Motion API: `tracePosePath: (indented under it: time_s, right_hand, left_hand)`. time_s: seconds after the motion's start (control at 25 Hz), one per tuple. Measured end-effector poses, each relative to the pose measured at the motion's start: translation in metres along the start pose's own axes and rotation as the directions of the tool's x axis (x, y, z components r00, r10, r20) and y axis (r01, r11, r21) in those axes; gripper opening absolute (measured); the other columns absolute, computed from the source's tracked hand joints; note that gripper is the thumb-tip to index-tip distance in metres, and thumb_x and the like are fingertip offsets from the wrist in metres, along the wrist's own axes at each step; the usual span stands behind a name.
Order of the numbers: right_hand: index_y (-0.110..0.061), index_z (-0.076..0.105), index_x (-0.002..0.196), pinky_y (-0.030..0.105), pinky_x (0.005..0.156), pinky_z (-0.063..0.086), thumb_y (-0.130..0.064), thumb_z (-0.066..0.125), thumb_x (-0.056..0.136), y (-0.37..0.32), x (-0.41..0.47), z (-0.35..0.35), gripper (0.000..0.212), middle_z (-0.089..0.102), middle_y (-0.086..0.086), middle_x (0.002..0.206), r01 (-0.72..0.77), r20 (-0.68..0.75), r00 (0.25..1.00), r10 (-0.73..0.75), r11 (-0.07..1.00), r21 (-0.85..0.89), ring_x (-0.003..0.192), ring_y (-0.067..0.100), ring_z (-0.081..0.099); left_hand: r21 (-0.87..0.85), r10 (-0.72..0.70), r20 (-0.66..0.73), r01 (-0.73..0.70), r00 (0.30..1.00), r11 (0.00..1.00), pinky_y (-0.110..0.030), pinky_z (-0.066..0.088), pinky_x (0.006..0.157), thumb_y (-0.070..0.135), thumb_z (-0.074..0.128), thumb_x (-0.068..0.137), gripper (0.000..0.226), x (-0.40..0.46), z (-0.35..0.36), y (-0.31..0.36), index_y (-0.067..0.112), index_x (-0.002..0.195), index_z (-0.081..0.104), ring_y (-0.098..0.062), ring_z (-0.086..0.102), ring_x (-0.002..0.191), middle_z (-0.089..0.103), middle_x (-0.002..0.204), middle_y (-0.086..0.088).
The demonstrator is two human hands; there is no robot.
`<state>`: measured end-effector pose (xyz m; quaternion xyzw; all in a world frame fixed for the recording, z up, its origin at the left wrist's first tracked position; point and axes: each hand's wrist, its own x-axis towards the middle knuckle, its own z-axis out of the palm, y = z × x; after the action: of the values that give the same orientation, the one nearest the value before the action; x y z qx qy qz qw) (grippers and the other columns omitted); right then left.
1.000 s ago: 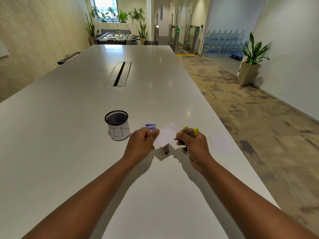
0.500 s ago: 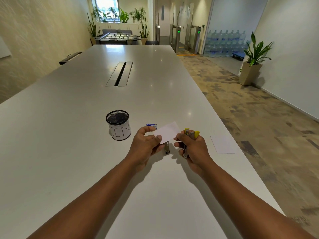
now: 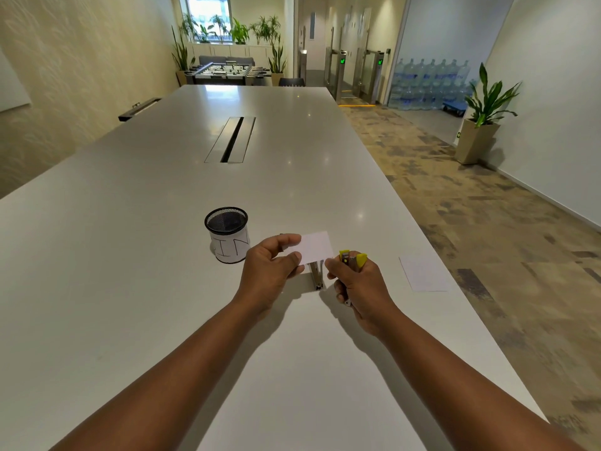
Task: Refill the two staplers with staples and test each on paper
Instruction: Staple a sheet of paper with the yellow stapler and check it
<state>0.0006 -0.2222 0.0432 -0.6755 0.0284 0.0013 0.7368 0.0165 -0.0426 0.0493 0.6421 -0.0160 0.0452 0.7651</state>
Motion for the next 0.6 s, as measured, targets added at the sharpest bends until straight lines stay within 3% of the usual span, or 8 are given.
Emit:
tracePosePath:
  time_s: [0.16,0.4,0.6]
  right_hand:
    - [-0.017,0.058,0.09,0.027,0.049,0.038,-0.03,0.065,0.085,0.005,-0.006,0.006,0.016,0.052,0.003,0.067,-0.035,0.074,0.997,0.037,0.999,-0.02,0.052,0.015,0.046]
    - [-0.013,0.067,0.116,0.027,0.061,0.048,-0.038,0.065,0.086,0.006,-0.01,0.017,0.039,0.059,-0.003,0.082,-0.042,0.165,0.986,0.037,0.999,0.025,0.07,0.01,0.057]
    - [-0.003,0.066,0.111,0.03,0.065,0.048,-0.049,0.07,0.086,0.002,-0.013,0.022,0.052,0.058,0.001,0.09,-0.035,0.17,0.985,0.014,0.992,0.122,0.075,0.012,0.057]
  left_hand:
    - [0.01,0.039,-0.01,-0.039,0.999,0.999,-0.024,0.06,0.075,-0.002,0.076,0.086,0.035,0.002,-0.004,0.008,0.03,0.099,0.078,-0.008,0.075,0.082,0.075,0.1,0.019]
    - [0.058,0.085,-0.013,-0.084,0.996,0.995,-0.027,0.061,0.077,-0.001,0.079,0.083,0.04,-0.001,-0.004,0.015,0.035,0.102,0.077,-0.011,0.074,0.085,0.075,0.104,0.019]
    - [0.112,0.101,0.012,-0.102,0.995,0.989,-0.029,0.062,0.081,0.001,0.08,0.082,0.04,-0.006,-0.005,0.016,0.036,0.102,0.076,-0.009,0.069,0.08,0.075,0.107,0.019]
